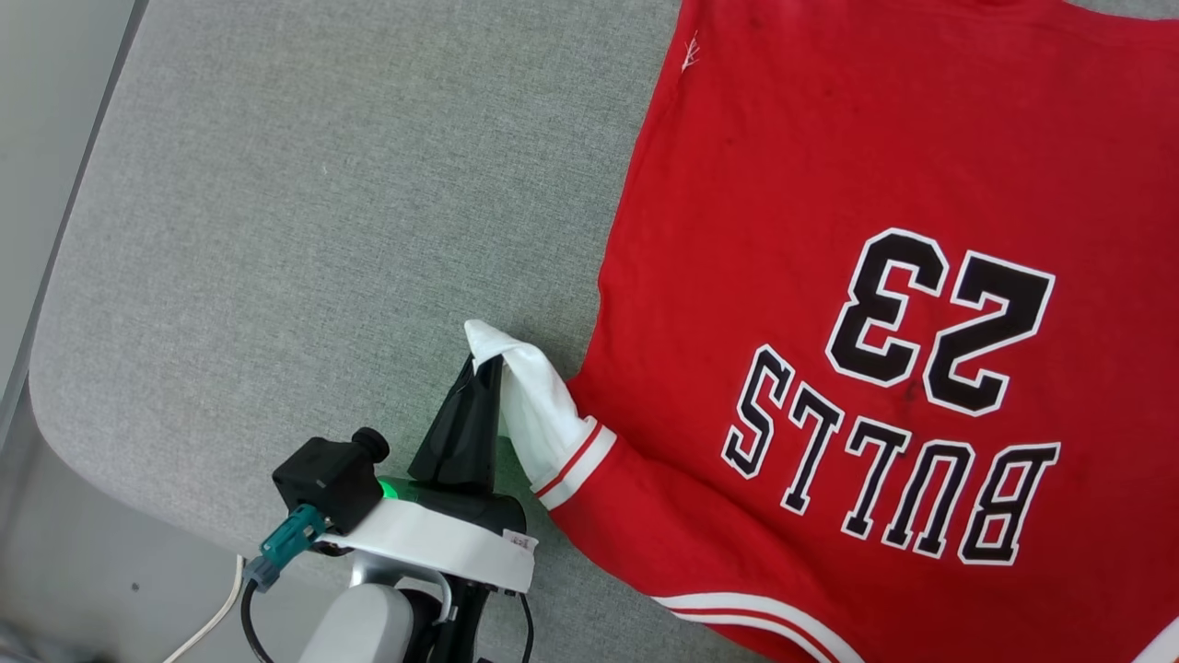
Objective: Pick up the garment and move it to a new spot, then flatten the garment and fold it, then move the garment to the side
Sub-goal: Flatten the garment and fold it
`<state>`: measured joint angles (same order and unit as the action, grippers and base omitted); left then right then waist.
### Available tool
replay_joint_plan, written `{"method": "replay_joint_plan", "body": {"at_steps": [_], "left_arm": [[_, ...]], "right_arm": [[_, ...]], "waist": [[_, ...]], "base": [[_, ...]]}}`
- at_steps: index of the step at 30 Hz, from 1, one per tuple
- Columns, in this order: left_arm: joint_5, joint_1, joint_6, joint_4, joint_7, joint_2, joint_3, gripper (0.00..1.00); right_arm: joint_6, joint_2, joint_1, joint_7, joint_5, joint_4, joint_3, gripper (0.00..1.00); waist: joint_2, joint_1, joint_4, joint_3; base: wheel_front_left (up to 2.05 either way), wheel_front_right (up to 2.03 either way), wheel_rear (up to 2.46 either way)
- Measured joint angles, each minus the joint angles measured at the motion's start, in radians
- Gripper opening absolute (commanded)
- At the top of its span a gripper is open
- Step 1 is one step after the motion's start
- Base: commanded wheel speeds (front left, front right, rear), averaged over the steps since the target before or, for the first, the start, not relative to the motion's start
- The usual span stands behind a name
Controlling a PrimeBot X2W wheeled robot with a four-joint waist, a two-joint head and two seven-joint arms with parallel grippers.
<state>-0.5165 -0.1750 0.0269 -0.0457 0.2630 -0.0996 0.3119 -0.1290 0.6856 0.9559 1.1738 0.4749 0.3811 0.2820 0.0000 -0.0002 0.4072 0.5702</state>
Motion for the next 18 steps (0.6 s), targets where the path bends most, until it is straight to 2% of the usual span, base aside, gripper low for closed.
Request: {"method": "replay_joint_plan", "body": {"at_steps": [1,2,7,18], "left_arm": [[0.005,0.000,0.004,-0.003,0.000,0.005,-0.005,0.00],[0.010,0.000,0.009,-0.006,0.000,0.008,-0.012,0.00],[0.031,0.000,0.023,-0.017,0.000,0.017,-0.041,0.00],[0.064,0.027,0.035,-0.036,0.000,0.024,-0.096,0.00]], "right_arm": [[0.000,0.001,0.000,0.002,0.009,0.001,-0.001,0.48],[0.000,0.004,0.000,0.003,0.012,-0.001,0.003,0.00],[-0.002,-0.008,-0.002,-0.010,0.027,-0.005,0.016,0.00],[-0.002,-0.051,0.001,-0.167,0.085,0.016,0.011,0.00]], "waist": [[0.0000,0.0000,-0.001,0.000],[0.0000,0.0000,-0.004,0.000],[0.0000,0.0001,-0.021,-0.009],[0.0000,0.0002,-0.069,-0.093]], "base": [[0.00,0.00,0.00],[0.00,0.00,0.00],[0.00,0.00,0.00],[0.00,0.00,0.00]]}}
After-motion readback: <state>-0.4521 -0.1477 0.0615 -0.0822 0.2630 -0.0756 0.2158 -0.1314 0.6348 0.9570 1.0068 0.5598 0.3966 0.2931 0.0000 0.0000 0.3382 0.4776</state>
